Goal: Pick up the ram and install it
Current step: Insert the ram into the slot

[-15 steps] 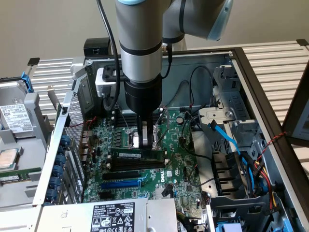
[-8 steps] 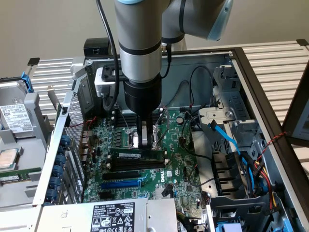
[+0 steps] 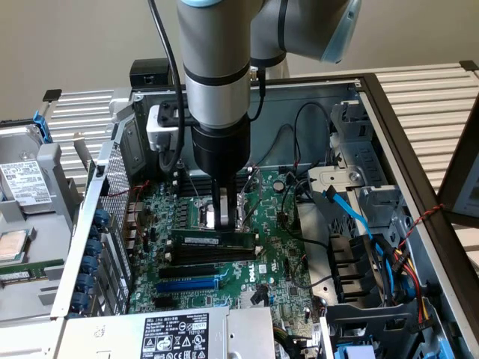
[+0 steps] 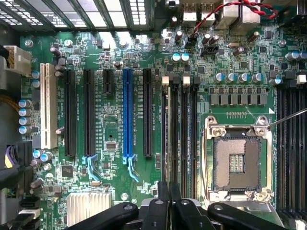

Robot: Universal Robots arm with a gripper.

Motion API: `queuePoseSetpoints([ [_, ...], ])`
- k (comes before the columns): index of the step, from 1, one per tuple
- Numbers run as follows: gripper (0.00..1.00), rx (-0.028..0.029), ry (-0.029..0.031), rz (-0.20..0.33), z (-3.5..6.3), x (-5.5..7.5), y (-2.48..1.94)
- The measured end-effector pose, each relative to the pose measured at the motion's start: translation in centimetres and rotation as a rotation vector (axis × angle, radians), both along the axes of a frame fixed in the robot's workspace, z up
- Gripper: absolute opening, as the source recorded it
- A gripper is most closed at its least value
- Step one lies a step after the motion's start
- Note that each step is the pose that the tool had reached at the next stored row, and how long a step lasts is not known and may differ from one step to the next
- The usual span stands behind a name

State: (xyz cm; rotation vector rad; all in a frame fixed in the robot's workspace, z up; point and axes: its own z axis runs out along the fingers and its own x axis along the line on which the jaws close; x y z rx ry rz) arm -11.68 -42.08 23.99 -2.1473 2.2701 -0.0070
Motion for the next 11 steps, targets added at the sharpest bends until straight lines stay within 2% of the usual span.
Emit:
queuePoseSetpoints([
  [2, 0.12, 0.0001, -0.0072, 0.000, -0.03, -0.05, 0.03],
  [5, 0.12, 0.0001, -0.0083, 0.000, -0.05, -0.13, 0.03],
  [11, 0.12, 0.0000, -0.0183, 0.000, -0.16, -0.73, 0.06],
])
